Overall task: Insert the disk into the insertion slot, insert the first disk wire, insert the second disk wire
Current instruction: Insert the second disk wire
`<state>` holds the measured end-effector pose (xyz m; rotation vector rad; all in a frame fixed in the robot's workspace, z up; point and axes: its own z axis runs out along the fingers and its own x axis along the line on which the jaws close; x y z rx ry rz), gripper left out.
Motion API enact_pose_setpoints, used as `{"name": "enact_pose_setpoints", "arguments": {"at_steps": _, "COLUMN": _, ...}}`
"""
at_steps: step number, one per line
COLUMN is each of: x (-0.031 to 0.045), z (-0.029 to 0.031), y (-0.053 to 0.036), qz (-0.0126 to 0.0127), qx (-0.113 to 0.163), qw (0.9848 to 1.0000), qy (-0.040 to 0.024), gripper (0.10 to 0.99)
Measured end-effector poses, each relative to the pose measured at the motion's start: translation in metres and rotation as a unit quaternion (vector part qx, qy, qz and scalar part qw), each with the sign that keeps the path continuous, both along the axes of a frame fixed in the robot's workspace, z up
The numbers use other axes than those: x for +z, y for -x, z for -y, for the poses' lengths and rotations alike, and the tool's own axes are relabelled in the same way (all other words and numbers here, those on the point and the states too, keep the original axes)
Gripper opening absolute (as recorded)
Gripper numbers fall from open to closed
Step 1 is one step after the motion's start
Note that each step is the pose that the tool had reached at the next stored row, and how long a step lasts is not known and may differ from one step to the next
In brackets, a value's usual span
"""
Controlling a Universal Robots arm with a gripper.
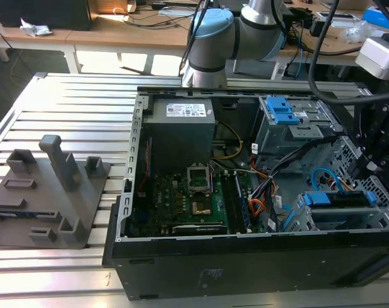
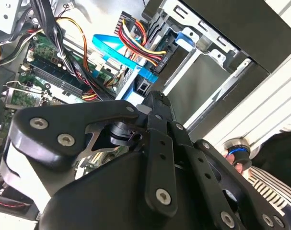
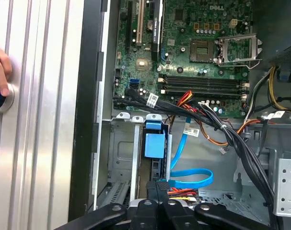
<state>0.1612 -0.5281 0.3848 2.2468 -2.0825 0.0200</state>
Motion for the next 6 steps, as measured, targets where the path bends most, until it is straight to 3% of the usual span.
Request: {"name": "enact_pose_setpoints", "arguments": {"at_steps": 6, "x": 0.0006, "z": 0.0, "y": 0.0, "qz": 0.0, "qx": 0.0, "qw": 1.0, "qy": 0.0002, "gripper": 0.106}}
